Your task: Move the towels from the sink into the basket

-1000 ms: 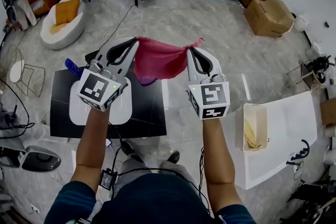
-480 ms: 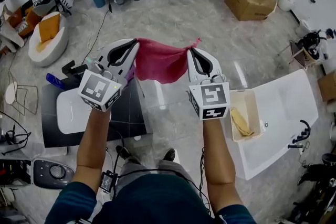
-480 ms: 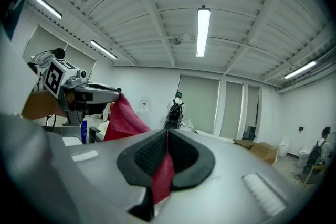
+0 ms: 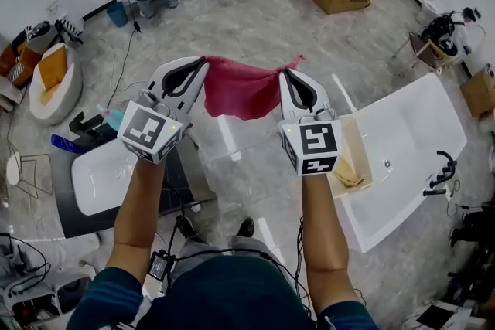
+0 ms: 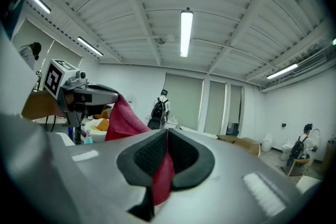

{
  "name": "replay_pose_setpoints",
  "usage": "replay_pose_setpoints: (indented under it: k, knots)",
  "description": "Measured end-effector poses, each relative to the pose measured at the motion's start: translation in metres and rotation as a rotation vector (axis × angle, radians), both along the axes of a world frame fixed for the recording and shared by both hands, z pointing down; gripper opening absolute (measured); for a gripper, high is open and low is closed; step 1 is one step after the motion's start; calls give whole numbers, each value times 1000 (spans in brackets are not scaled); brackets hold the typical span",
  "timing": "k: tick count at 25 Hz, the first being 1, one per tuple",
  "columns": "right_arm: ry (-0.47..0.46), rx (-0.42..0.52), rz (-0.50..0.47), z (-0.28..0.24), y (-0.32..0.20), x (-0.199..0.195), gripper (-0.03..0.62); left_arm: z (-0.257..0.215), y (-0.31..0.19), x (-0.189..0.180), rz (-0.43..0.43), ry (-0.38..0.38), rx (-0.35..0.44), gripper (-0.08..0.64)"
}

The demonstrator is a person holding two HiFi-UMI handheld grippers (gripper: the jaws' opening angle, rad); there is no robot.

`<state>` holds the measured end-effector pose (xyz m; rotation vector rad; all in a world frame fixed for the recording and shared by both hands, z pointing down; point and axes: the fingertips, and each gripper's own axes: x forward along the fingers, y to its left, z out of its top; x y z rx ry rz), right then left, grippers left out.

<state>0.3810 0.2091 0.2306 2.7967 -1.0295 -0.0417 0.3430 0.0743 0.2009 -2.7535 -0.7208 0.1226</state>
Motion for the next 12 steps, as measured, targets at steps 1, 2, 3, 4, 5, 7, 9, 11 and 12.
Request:
replay_pose_setpoints:
  k: [1,2,3,4,5,7,9,11,12]
  knots:
    - [-1,1,15,-1,10,3,17,-1,10,5,15,0,0,11]
    - [-2,3,32,-1,21,5,17,-2,20,9,33,0,-1,11]
    - [-3,4,52,-2,32,7,17,-2,30,15,53,0,-1,11]
    - [-4,5,72,-2,43,10,17,-3,40,20,72,-1,-1,11]
    - [-5,5,89,-1,54,12,17,-3,50,25,89,-1,-2,11]
    - [-7,1,118,2,72,16,16,-1,68,33,119,-1,-7,11]
    - [-9,-6,157,6,91,17,17,2,85,38,160,-3,-14,11]
    - [-15,-13,211,12,114,15,17,8,106,44,215,-12,-19,11]
    - [-19,-16,238,16,127,15,17,12,118,48,241,-19,-21,11]
